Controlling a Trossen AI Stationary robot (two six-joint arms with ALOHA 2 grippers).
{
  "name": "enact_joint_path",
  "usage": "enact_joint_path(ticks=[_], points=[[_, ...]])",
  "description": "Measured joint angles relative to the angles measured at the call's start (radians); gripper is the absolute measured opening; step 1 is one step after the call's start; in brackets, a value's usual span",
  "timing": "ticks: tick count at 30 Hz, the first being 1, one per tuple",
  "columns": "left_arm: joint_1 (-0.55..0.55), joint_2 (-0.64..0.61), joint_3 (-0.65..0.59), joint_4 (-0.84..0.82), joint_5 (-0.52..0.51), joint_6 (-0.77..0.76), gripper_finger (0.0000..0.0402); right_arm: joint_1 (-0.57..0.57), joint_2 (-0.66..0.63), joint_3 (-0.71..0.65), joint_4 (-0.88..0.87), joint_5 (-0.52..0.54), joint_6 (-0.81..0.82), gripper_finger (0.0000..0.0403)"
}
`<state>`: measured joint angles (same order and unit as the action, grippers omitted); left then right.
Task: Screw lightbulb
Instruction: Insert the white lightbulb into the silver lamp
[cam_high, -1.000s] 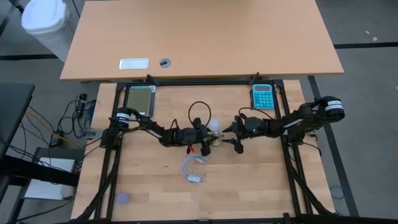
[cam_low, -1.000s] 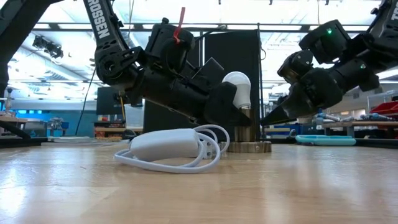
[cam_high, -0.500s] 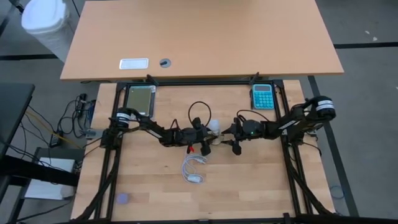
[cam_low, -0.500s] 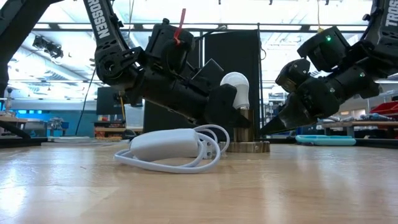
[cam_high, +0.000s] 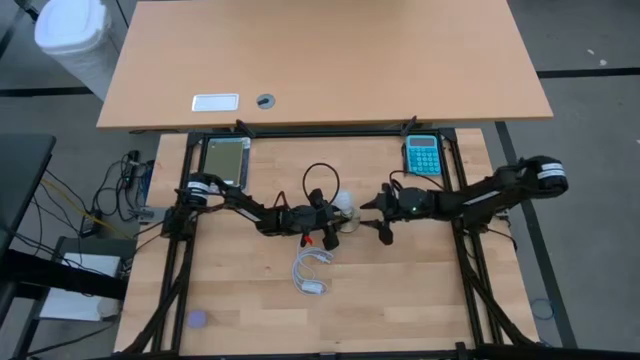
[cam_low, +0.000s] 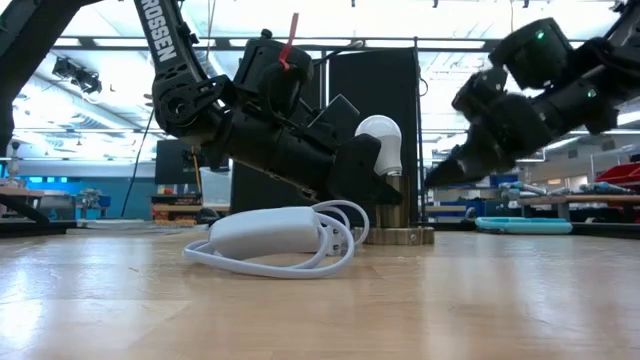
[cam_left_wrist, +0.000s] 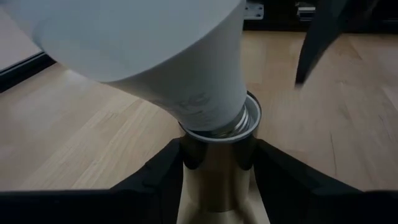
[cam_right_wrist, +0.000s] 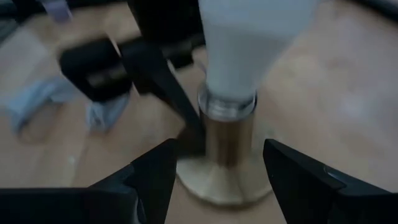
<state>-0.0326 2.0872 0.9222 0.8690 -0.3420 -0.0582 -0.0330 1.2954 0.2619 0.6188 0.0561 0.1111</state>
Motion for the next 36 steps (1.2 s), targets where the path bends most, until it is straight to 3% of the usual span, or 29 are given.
enact_joint_path(ticks=[5, 10, 14, 17, 20, 26, 36], points=[[0.000, 0.000, 0.000, 0.000, 0.003, 0.000, 0.0175, -0.031, -0.057, 0.000, 0.008, -0.047, -0.006, 0.0242], [0.000, 0.000, 0.000, 0.000, 0.003, 0.000, 0.0174, -0.091, -0.032, 0.027, 0.005, -0.134, -0.002, 0.0242], [0.000, 0.000, 0.000, -0.007, 0.003, 0.000, 0.0174, -0.153, -0.022, 0.092, -0.094, -0.174, -0.066, 0.0242], [0.000, 0.000, 0.000, -0.011, 0.003, -0.005, 0.0174, -0.194, -0.054, 0.181, -0.250, -0.243, -0.065, 0.0242], [0.000, -0.001, 0.000, -0.015, 0.003, -0.006, 0.0174, -0.199, -0.085, 0.281, -0.516, -0.219, -0.103, 0.0242], [0.000, -0.001, 0.000, -0.018, 0.003, -0.005, 0.0174, -0.183, -0.087, 0.492, -0.818, -0.183, -0.136, 0.0250], [0.000, -0.001, 0.001, -0.025, 0.011, 0.000, 0.0174, -0.164, 0.071, 0.818, -1.215, -0.210, -0.208, 0.0350]])
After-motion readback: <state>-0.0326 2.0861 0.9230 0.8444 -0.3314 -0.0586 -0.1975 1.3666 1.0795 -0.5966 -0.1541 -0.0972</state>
